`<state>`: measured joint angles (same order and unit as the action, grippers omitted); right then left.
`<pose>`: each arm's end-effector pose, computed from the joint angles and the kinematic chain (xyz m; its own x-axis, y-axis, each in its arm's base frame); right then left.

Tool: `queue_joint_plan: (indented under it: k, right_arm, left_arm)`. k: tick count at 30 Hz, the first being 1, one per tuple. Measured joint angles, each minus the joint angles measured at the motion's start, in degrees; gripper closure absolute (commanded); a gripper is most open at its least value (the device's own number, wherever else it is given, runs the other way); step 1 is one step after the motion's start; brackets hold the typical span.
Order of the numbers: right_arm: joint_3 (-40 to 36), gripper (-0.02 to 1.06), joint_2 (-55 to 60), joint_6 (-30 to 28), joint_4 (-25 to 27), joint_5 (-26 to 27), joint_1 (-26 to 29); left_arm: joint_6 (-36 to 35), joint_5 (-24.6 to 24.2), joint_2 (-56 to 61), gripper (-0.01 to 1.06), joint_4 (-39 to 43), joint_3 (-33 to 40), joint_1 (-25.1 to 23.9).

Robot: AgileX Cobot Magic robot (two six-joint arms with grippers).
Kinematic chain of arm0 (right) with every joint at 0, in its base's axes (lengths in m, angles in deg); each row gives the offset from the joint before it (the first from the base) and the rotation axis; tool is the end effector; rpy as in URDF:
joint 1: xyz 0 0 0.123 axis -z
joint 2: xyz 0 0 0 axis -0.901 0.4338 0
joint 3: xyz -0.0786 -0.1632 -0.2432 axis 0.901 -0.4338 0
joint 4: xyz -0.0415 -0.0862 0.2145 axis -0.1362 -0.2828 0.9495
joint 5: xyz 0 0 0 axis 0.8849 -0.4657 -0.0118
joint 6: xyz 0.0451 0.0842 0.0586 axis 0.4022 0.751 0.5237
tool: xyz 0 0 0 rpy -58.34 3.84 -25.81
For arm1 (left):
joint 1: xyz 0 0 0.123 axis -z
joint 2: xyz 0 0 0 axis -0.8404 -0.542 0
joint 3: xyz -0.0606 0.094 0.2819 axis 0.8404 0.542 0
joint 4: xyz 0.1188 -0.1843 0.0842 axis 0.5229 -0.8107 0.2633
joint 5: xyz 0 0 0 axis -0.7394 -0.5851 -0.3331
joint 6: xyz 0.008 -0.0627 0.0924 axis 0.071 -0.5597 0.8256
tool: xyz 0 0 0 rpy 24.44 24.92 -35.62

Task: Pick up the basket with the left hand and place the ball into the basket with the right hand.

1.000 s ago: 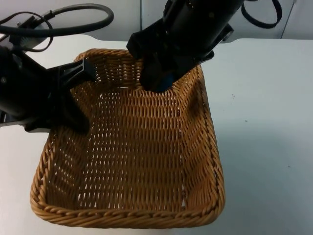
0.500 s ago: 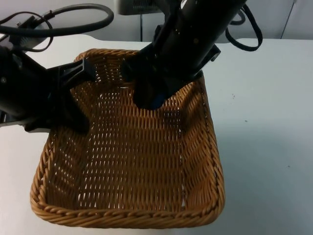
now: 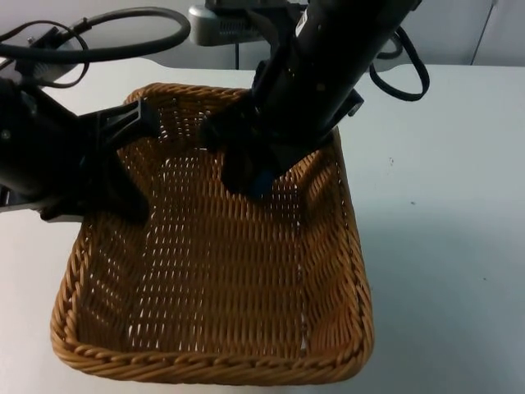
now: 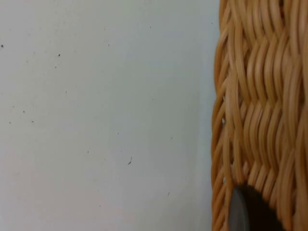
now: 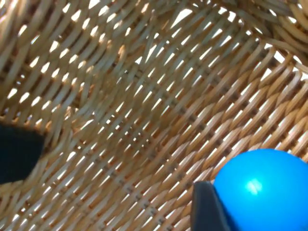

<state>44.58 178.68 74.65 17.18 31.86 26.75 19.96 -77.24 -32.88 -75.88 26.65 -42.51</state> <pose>0.3319 0.2809 0.1864 -0.7336 -0.5824 -0.3503 -0.6606 0.7322 0.1661 0.2651 -0.1206 0.1840 -0.9629 -0.1489 -0.2252 -0.0012 0.8365 -0.5479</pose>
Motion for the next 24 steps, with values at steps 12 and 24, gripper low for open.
queue_joint_plan:
  k: [12, 24]
  right_arm:
    - [0.00, 0.12, -0.92, -0.42, 0.00, 0.23, 0.00]
    - [0.00, 0.12, -11.24, 0.17, -6.03, -0.66, 0.00]
  left_arm:
    - [0.11, -0.02, 0.00, 1.05, 0.00, 0.00, 0.00]
    - [0.11, -0.02, 0.00, 1.05, -0.23, 0.00, 0.00]
